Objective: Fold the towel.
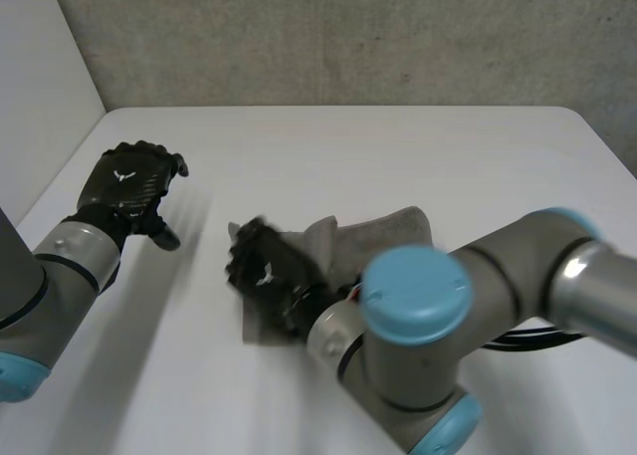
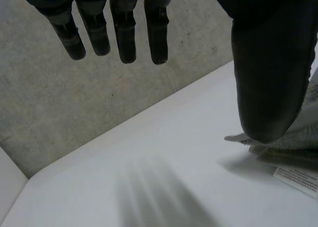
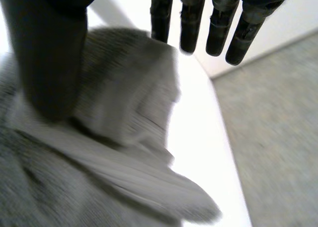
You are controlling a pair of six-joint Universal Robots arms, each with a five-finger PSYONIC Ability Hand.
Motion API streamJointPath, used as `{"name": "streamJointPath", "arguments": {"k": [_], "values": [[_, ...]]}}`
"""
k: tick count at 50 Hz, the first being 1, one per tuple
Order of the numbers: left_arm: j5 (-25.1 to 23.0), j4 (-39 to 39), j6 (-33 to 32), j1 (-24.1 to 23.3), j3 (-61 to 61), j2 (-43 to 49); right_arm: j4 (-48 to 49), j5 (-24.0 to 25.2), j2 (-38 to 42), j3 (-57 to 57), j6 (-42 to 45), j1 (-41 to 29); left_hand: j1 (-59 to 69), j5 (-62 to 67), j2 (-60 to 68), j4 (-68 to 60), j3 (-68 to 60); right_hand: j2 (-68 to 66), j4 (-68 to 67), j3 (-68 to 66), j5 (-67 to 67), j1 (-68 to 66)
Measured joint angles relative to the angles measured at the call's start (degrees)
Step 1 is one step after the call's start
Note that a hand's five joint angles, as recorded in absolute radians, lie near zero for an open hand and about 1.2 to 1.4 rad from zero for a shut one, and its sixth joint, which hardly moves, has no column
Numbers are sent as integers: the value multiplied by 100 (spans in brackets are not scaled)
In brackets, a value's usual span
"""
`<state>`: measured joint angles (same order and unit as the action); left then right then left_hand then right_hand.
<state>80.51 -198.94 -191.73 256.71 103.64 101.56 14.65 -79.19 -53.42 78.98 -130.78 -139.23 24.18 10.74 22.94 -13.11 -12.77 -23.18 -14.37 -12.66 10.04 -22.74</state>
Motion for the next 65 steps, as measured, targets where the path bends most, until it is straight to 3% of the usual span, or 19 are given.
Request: {"name": "streamJointPath", "arguments": {"k": [3,13,24,30,37,47,65], "values": [[-1,-3,61,-42,-34,7,30,-146,-556,331,-486,324,0,-17,-4,0,0,883,0,0,-650,828],[-6,3,636,-439,-304,-1,-73,-243,-1873,1420,-1804,1537,0,-18,-21,0,0,900,0,0,-650,907],[-16,47,1598,-1201,-599,211,-532,-117,-2033,2428,-1921,2763,0,-7,-21,0,0,900,0,0,-650,928],[23,-9,1664,-1676,-799,800,-651,489,-2001,2816,-1922,3206,0,50,-21,0,0,235,0,0,132,186],[461,-53,1607,-1860,-1259,1648,-576,1014,-1866,3007,-1958,3387,254,661,407,0,0,70,0,0,398,59],[1211,479,1545,-1843,-1704,2233,-417,1034,-1709,3009,-1956,3344,902,1254,1024,0,0,70,0,0,493,-73],[1201,1536,1620,-1422,-1765,2047,-429,1019,-1727,3008,-1915,3354,908,1264,1028,0,0,70,0,0,493,-73]]}}
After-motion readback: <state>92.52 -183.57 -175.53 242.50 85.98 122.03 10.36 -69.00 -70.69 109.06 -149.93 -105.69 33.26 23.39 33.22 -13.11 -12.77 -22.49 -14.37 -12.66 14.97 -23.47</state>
